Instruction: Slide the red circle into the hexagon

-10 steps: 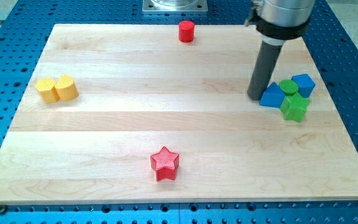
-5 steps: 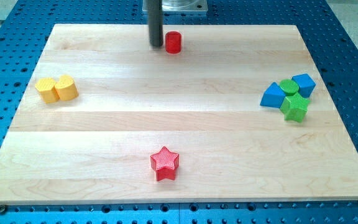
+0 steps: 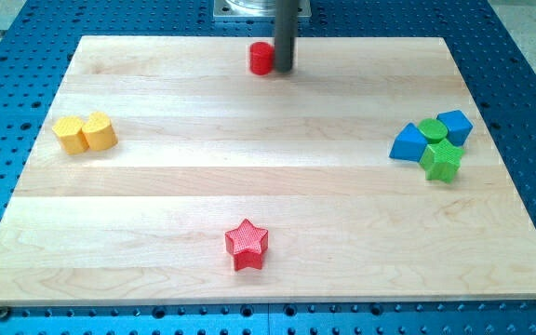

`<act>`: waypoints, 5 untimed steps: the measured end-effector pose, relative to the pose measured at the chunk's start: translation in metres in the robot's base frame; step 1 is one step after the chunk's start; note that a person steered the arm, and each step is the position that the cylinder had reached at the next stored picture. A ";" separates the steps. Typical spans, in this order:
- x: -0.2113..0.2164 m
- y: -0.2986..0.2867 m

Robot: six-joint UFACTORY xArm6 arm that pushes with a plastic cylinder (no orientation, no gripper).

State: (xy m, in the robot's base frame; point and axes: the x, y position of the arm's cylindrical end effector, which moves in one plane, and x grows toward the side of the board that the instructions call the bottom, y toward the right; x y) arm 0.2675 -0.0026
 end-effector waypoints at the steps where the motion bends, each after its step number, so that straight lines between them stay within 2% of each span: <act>1: 0.000 -0.007; 2: -0.026 -0.012; 3: -0.007 -0.080; 4: 0.052 -0.155; 5: 0.039 -0.119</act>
State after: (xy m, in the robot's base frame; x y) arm 0.3068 -0.1216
